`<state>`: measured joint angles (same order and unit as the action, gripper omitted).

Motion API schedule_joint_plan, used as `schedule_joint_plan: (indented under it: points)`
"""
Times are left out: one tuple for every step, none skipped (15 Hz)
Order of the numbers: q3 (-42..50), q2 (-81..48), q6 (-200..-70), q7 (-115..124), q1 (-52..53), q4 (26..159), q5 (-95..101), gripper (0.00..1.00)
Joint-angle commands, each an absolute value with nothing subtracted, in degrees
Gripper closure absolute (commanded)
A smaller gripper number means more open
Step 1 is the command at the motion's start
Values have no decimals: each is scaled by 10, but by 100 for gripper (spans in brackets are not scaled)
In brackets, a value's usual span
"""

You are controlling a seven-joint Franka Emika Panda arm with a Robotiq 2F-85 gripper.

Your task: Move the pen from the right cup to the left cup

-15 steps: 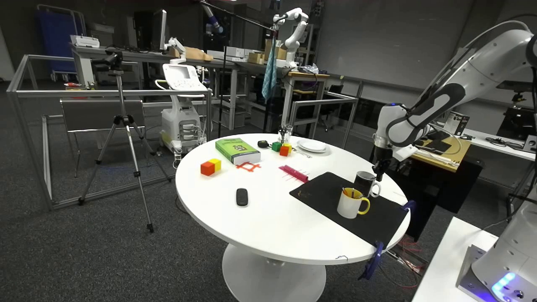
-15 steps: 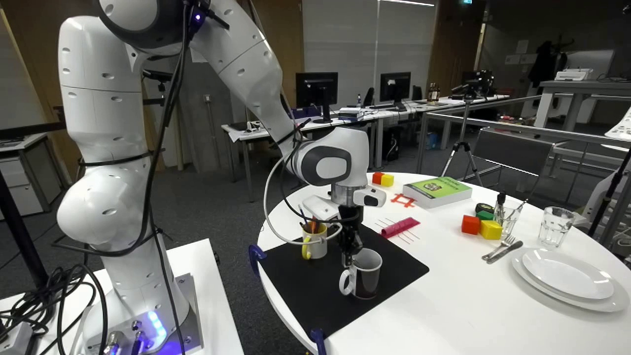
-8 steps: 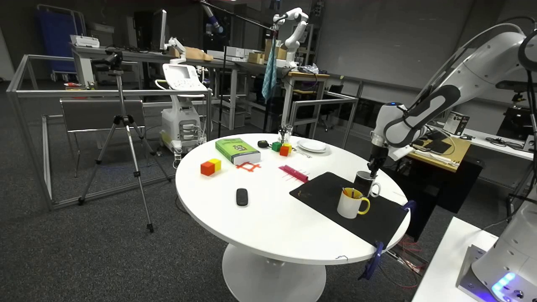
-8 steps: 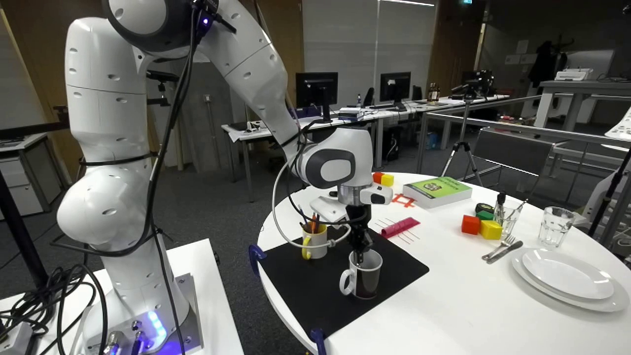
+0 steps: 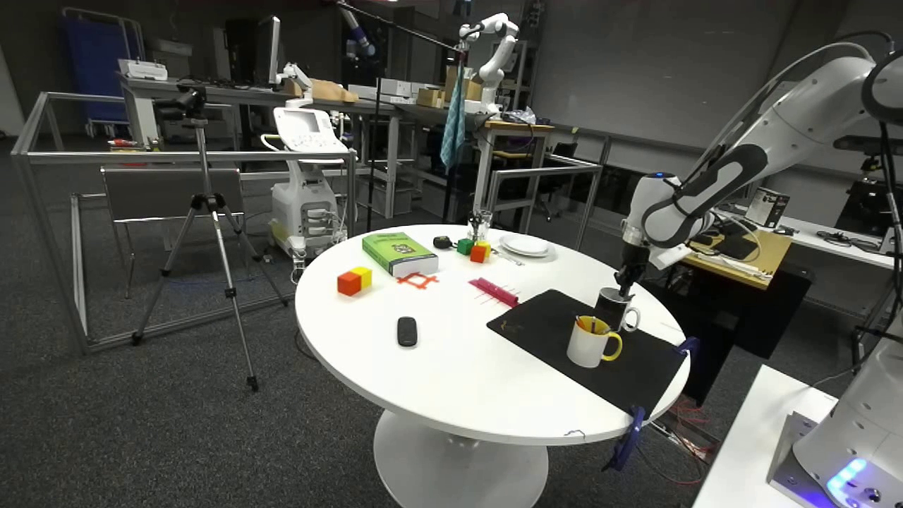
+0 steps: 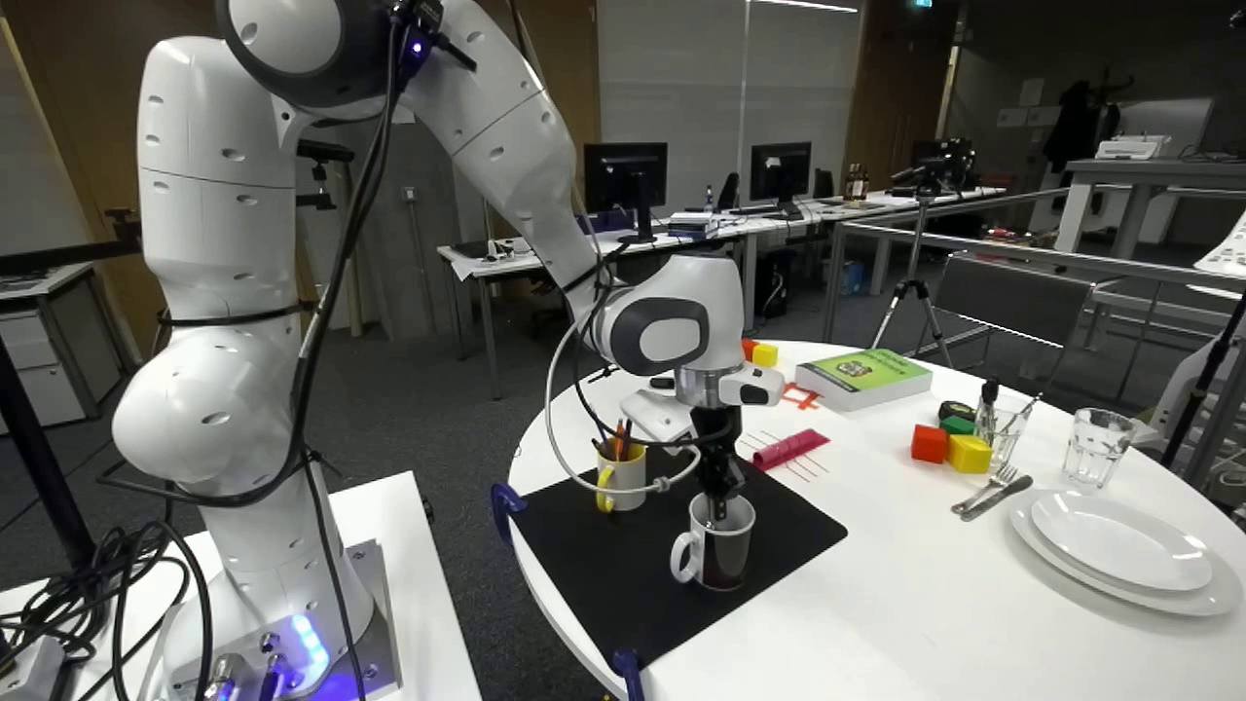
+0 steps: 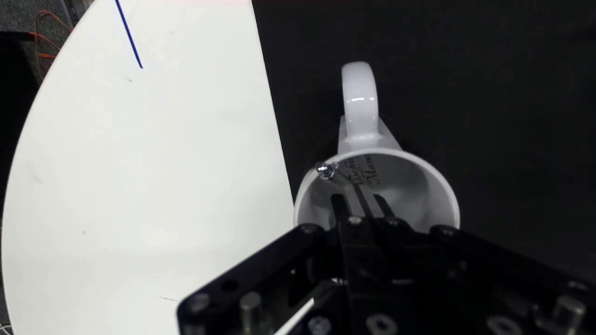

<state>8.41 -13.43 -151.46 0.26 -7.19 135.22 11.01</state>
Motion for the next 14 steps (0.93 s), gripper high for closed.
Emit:
schedule_joint_plan:
  points:
    - [75, -110, -1525, -25, -81, 1355, 67, 100]
    - [73, -101, -1520, -32, -82, 1357, 59, 100]
    - [71, -91, -1511, -43, -82, 1359, 50, 100]
    - [68, -83, -1501, -56, -84, 1360, 37, 100]
    - [65, -74, -1489, -67, -84, 1360, 23, 100]
    - [63, -61, -1465, -77, -84, 1361, 10, 100]
    - [61, -51, -1439, -90, -84, 1360, -3, 100]
    - [63, -43, -1406, -96, -82, 1357, -5, 100]
    - [66, -36, -1368, -97, -80, 1352, 0, 100]
    - [70, -29, -1335, -96, -79, 1348, 9, 100]
    - [74, -23, -1301, -91, -79, 1344, 22, 100]
    - [76, -17, -1282, -88, -79, 1344, 31, 100]
    - [79, -12, -1267, -91, -80, 1343, 39, 100]
    - [81, -11, -1262, -93, -82, 1343, 49, 100]
